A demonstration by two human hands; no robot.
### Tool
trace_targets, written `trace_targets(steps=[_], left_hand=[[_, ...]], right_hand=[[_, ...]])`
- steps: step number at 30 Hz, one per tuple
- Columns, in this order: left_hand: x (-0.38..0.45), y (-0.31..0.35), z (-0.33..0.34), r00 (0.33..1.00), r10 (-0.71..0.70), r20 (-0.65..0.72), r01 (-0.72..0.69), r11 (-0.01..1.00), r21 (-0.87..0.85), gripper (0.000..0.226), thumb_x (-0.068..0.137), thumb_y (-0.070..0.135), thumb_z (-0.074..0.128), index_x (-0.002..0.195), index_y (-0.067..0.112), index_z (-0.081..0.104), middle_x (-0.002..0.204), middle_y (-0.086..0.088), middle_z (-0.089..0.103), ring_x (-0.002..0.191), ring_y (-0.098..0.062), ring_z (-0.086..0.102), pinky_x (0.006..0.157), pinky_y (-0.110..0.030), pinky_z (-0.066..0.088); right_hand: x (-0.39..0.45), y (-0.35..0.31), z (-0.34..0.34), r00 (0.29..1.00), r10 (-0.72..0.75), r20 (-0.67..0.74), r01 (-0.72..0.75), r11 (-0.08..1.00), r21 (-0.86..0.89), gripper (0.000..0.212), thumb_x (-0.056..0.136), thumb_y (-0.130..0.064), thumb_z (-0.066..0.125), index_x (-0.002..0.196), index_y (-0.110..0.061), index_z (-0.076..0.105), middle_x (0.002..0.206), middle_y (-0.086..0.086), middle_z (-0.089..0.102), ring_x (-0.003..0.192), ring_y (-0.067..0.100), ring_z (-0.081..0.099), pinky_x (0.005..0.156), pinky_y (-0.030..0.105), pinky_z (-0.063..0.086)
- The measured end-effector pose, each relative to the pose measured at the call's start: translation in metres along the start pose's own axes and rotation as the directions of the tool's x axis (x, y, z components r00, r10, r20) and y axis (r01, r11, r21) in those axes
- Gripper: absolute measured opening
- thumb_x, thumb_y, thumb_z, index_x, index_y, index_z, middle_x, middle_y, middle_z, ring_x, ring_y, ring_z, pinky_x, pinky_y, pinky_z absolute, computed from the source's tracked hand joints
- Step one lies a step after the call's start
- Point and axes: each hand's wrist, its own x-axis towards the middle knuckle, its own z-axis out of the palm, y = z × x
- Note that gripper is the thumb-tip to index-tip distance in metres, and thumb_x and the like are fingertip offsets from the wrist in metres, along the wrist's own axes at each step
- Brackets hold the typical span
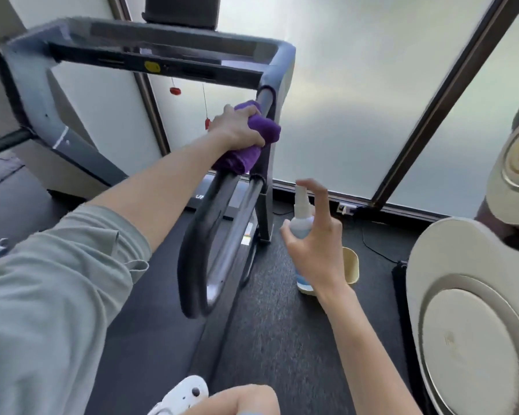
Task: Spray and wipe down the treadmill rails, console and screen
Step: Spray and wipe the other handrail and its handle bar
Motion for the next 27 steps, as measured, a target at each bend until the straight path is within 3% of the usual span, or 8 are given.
trace_targets(steps=[4,8,12,16,20,27], left_hand=[[-0.05,-0.003,-0.002,1.0,-0.012,0.017,0.011,0.998,0.062,0.066,0.073,0.047,0.069,0.133,0.039,0.042,0.115,-0.007,0.037,0.096,-0.03,0.048,0.079,-0.035,0.037],[-0.087,-0.009,-0.005,0.999,-0.031,0.017,0.03,0.996,0.085,0.061,0.071,0.049,0.068,0.127,0.044,0.043,0.113,-0.005,0.04,0.09,-0.026,0.048,0.077,-0.034,0.037],[-0.108,-0.015,-0.005,0.999,-0.049,0.015,0.049,0.997,0.054,0.057,0.071,0.047,0.067,0.123,0.046,0.045,0.11,-0.003,0.04,0.09,-0.026,0.049,0.076,-0.033,0.035],[-0.111,-0.011,-0.002,0.998,-0.062,-0.027,0.064,0.994,0.086,0.056,0.072,0.045,0.067,0.123,0.047,0.044,0.107,-0.001,0.036,0.084,-0.025,0.046,0.078,-0.033,0.034],[-0.096,-0.012,0.003,0.998,-0.048,-0.047,0.053,0.993,0.103,0.057,0.071,0.044,0.066,0.124,0.045,0.045,0.109,-0.001,0.035,0.085,-0.026,0.046,0.082,-0.035,0.035],[-0.012,-0.01,0.007,0.999,-0.048,-0.023,0.046,0.997,-0.063,0.06,0.073,0.044,0.068,0.128,0.045,0.045,0.12,-0.009,0.046,0.106,-0.031,0.053,0.094,-0.037,0.042]], right_hand=[[-0.026,-0.005,-0.022,0.999,-0.001,0.049,0.0,1.0,0.026,0.064,0.083,-0.002,0.066,0.126,-0.041,0.039,0.055,-0.009,0.043,0.046,0.011,0.045,0.052,0.032,0.049],[-0.035,-0.012,-0.031,0.996,-0.022,0.086,0.016,0.998,0.067,0.066,0.081,-0.001,0.065,0.126,-0.041,0.038,0.055,-0.008,0.045,0.048,0.015,0.046,0.056,0.036,0.051],[-0.022,-0.015,-0.025,0.993,-0.058,0.106,0.047,0.994,0.101,0.067,0.08,0.002,0.064,0.125,-0.04,0.038,0.056,-0.008,0.045,0.047,0.008,0.043,0.058,0.025,0.049],[0.003,-0.011,-0.012,0.993,-0.054,0.107,0.036,0.986,0.161,0.064,0.078,0.005,0.061,0.121,-0.037,0.04,0.054,-0.006,0.041,0.043,0.007,0.039,0.046,0.015,0.039],[0.024,-0.004,0.007,0.994,-0.035,0.102,0.015,0.982,0.189,0.062,0.078,0.005,0.06,0.122,-0.034,0.04,0.057,0.007,0.049,0.044,0.007,0.04,0.045,0.017,0.04],[0.048,0.02,0.03,0.999,0.016,0.051,-0.023,0.988,0.156,0.063,0.078,0.005,0.062,0.123,-0.036,0.043,0.055,-0.004,0.044,0.043,0.007,0.04,0.046,0.017,0.041]])
